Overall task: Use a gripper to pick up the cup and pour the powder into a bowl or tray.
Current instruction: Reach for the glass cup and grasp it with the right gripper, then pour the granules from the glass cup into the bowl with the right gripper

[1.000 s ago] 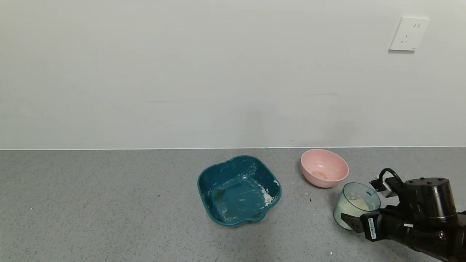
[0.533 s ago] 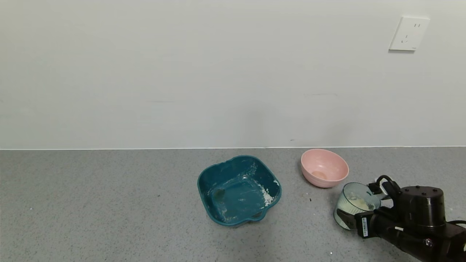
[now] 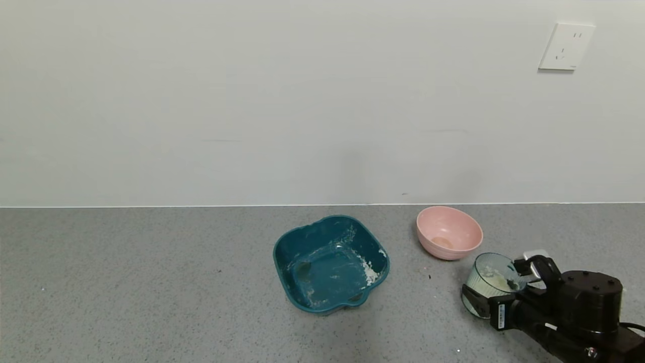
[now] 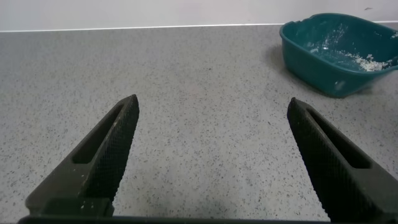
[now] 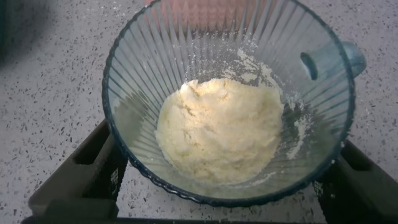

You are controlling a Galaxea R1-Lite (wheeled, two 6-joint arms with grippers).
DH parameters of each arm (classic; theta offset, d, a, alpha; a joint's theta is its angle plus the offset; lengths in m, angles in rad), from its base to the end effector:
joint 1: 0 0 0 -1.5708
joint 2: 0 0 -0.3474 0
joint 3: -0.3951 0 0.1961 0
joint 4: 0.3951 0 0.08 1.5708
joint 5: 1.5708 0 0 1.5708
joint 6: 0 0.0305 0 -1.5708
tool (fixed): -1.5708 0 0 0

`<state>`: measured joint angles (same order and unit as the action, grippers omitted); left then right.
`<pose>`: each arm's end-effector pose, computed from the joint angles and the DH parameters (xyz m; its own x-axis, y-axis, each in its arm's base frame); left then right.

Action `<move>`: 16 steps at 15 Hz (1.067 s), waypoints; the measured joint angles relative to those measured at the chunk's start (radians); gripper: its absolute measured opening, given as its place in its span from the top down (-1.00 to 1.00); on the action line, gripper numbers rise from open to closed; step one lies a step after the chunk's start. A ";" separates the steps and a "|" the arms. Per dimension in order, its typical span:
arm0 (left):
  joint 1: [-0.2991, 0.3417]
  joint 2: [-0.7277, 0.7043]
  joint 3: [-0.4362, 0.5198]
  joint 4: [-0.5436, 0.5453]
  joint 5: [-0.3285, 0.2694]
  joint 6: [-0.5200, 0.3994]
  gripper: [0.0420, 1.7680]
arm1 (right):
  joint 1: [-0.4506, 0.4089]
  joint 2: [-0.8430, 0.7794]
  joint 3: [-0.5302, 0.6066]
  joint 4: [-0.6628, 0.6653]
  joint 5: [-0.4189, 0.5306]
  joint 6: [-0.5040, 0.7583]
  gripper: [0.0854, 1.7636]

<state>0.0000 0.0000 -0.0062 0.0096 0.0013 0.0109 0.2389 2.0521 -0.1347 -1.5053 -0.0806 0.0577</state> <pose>-0.0564 0.0000 0.0762 1.0000 0.0013 -0.0034 -0.0013 0.9999 0.0109 0.2644 0.0619 0.0678 0.9064 0.1379 -0.3992 -0.1415 0.9897 0.0206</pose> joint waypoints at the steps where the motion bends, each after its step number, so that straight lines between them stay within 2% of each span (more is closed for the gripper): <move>1: 0.000 0.000 0.000 0.000 0.000 0.000 -0.94 | 0.001 0.017 0.011 -0.030 0.000 -0.001 -0.94; 4: 0.000 0.000 0.000 0.000 0.000 0.000 -0.94 | 0.001 0.053 0.029 -0.057 0.000 -0.001 -0.94; 5: 0.000 0.000 0.000 0.000 0.000 0.000 -0.94 | 0.001 0.057 0.030 -0.057 0.000 -0.001 -0.87; 6: 0.000 0.000 0.000 0.000 0.000 0.000 -0.94 | 0.002 0.061 0.030 -0.057 -0.001 -0.002 -0.64; 7: 0.000 0.000 0.000 0.000 0.000 0.000 -0.94 | 0.003 0.062 0.030 -0.057 -0.002 -0.002 -0.52; 8: 0.000 0.000 0.000 0.000 0.000 0.000 -0.94 | 0.004 0.064 0.030 -0.057 -0.002 -0.003 -0.48; 16: 0.000 0.000 0.000 0.000 0.000 0.000 -0.94 | 0.003 0.048 0.026 -0.052 -0.002 -0.006 -0.46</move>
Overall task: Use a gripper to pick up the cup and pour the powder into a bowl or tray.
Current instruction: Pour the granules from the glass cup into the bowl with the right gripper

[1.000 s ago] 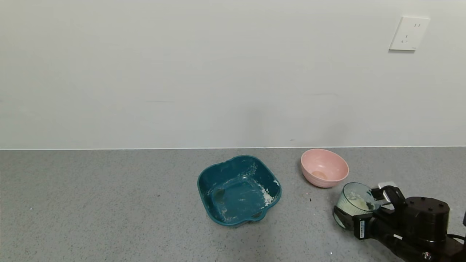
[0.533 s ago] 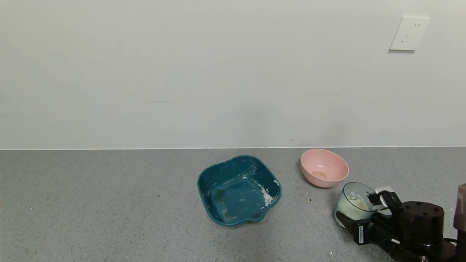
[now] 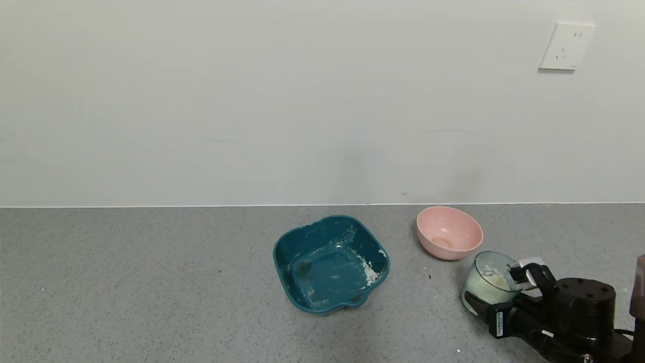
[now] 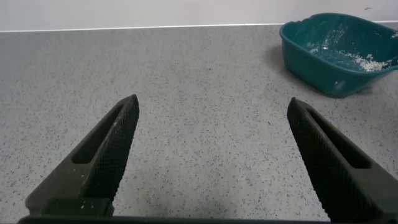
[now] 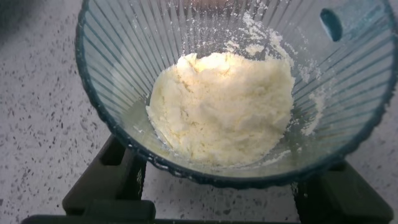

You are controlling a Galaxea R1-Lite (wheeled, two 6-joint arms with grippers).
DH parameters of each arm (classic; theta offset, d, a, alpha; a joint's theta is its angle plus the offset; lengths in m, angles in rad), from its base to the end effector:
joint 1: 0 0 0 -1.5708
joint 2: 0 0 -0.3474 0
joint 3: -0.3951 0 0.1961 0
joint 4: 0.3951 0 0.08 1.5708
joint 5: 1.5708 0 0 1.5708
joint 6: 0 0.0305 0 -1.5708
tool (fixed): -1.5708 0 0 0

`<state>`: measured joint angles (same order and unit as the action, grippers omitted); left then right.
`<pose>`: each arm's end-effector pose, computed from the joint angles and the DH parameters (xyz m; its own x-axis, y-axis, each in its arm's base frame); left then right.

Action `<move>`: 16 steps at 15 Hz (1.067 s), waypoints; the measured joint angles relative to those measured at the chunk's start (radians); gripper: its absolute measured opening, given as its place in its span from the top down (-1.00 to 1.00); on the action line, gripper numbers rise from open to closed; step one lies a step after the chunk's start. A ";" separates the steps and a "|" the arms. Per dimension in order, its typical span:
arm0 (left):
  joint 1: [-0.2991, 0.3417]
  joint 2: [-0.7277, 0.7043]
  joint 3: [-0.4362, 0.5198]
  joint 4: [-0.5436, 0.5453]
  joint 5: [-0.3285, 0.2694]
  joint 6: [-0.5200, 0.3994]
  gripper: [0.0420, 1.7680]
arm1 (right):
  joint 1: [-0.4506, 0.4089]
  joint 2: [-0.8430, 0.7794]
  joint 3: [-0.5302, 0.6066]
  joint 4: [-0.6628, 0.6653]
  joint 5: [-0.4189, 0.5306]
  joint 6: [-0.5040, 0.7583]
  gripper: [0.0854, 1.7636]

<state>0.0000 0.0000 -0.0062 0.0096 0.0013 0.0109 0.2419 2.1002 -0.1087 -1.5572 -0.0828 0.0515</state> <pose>-0.0564 0.0000 0.0762 1.0000 0.0013 -0.0034 -0.0013 0.9999 0.0109 0.2633 0.0624 0.0574 0.8975 0.1363 -0.4193 -0.1446 0.9894 0.0119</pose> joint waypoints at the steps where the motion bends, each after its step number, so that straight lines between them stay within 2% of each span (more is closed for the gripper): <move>1: 0.000 0.000 0.000 0.000 0.000 0.000 -0.94 | -0.003 -0.013 0.000 -0.001 -0.004 -0.011 -0.46; 10: 0.000 0.000 0.000 0.000 0.000 0.000 -0.94 | -0.008 -0.152 -0.005 0.014 -0.018 -0.137 -0.46; 13: 0.000 0.000 0.000 0.000 0.000 0.000 -0.94 | -0.001 -0.219 -0.053 0.160 -0.029 -0.152 -0.46; 16: 0.000 0.000 0.000 0.000 0.000 0.000 -0.94 | 0.004 -0.328 -0.170 0.443 -0.041 -0.153 -0.46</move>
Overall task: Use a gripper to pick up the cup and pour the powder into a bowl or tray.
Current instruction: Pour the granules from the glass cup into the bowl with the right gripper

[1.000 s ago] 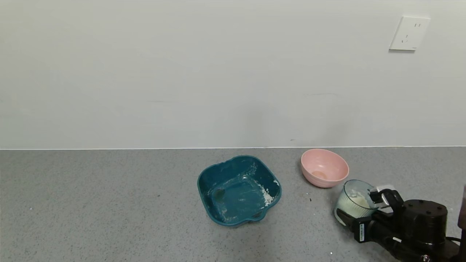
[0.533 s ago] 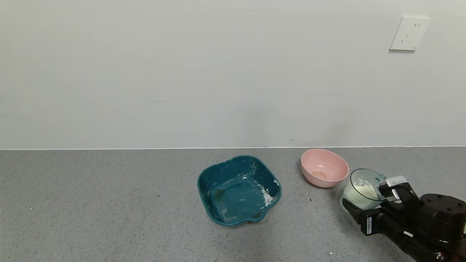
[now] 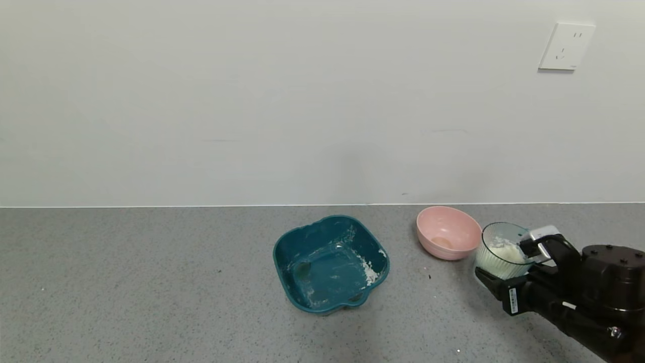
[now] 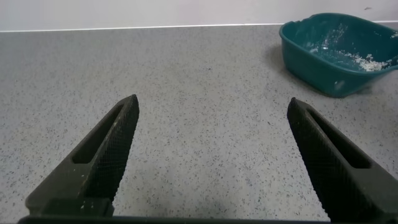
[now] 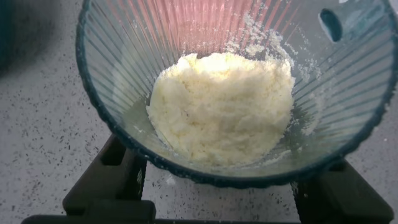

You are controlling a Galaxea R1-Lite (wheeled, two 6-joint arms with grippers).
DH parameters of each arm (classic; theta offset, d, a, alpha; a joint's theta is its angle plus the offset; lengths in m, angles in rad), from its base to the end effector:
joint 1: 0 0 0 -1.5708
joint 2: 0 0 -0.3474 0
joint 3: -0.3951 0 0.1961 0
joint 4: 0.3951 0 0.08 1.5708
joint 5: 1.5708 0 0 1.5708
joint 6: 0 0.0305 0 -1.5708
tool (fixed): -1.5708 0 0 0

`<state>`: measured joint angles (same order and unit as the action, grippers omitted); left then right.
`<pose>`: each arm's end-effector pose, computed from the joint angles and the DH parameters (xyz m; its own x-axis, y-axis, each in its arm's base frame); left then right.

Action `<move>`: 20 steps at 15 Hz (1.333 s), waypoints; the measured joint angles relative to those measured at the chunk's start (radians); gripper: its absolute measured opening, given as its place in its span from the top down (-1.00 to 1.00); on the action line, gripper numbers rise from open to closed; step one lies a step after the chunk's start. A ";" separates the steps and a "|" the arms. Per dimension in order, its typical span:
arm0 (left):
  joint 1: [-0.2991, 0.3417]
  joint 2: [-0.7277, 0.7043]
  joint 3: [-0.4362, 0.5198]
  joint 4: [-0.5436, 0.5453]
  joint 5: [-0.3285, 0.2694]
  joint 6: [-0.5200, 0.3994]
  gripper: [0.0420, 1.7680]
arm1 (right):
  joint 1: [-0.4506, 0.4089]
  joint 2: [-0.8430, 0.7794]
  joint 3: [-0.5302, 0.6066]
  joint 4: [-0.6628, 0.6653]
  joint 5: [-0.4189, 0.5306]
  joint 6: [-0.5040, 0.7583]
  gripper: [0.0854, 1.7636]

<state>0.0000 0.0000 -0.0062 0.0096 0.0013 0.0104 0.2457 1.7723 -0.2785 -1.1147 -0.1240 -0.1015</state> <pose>-0.0564 0.0000 0.0762 1.0000 0.0013 -0.0034 -0.0013 0.9999 0.0104 0.2542 0.0599 0.1249 0.9243 0.1043 -0.3672 -0.1656 0.9762 -0.1397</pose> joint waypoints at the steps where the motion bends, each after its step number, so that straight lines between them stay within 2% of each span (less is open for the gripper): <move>1: 0.000 0.000 0.000 0.000 0.000 0.000 -0.94 | 0.002 -0.040 -0.055 0.101 -0.001 0.000 -0.45; 4: 0.000 0.000 0.000 0.000 0.000 0.000 -0.94 | 0.016 -0.123 -0.208 0.297 -0.011 -0.001 -0.45; 10: 0.000 0.000 0.000 0.000 0.000 0.000 -0.94 | 0.067 -0.158 -0.434 0.540 -0.051 -0.084 -0.45; 18: 0.000 0.000 0.000 0.000 0.000 0.000 -0.94 | 0.170 -0.054 -0.644 0.601 -0.185 -0.200 -0.45; 20: 0.000 0.000 0.000 0.000 0.000 0.000 -0.94 | 0.197 -0.024 -0.704 0.652 -0.207 -0.204 -0.45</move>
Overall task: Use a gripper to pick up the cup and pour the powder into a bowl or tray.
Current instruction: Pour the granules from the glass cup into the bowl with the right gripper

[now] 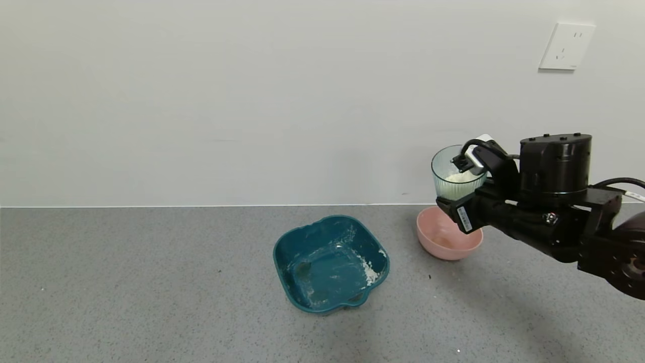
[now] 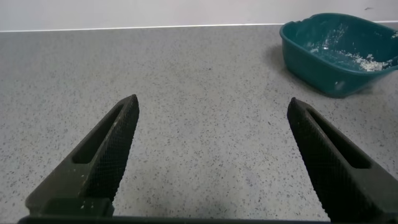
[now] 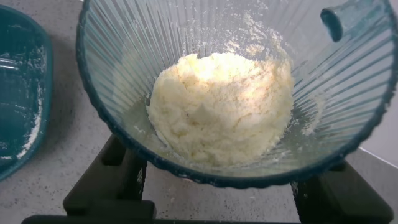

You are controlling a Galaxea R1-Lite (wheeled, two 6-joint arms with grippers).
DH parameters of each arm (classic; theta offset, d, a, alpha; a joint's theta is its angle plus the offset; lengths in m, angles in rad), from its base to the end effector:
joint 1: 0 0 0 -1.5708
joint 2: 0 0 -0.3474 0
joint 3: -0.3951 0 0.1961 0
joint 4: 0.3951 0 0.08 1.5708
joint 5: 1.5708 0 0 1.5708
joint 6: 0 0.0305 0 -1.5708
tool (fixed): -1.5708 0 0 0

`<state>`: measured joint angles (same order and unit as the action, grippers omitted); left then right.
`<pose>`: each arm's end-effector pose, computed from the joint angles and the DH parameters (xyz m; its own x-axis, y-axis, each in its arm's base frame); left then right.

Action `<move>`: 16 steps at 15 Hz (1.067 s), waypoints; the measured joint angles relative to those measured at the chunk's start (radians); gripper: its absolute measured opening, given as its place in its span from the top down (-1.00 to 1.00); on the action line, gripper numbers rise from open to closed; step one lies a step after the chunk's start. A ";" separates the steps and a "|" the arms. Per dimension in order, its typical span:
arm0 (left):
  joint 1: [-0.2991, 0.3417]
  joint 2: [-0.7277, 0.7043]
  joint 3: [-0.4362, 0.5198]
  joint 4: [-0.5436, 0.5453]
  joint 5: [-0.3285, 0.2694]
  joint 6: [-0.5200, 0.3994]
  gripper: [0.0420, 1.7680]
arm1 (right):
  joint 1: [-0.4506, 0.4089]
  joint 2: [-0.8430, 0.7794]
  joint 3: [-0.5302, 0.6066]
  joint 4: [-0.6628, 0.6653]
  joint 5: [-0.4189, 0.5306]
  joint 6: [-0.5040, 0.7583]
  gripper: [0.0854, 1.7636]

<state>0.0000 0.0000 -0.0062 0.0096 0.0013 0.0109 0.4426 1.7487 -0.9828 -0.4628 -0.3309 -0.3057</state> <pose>-0.0564 0.0000 0.0762 1.0000 0.0013 -0.0034 -0.0013 0.9999 0.0109 0.3188 0.1401 0.2384 0.9548 0.0930 -0.2823 -0.2002 0.9032 -0.3797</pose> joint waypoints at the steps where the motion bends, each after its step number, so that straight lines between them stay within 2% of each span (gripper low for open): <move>1: 0.000 0.000 0.000 0.000 0.000 0.000 -0.94 | 0.010 0.014 -0.028 0.024 -0.008 -0.005 -0.45; 5: 0.000 0.000 0.000 0.000 0.000 0.000 -0.94 | 0.027 0.072 -0.123 0.086 -0.020 -0.116 -0.45; 11: 0.000 0.000 0.000 0.000 0.000 0.000 -0.94 | 0.066 0.167 -0.250 0.120 -0.138 -0.305 -0.45; 16: 0.000 0.000 0.000 0.000 0.000 0.000 -0.94 | 0.117 0.242 -0.329 0.131 -0.146 -0.439 -0.45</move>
<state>0.0000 0.0000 -0.0062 0.0091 0.0013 0.0109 0.5600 1.9911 -1.3113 -0.3313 -0.4770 -0.7451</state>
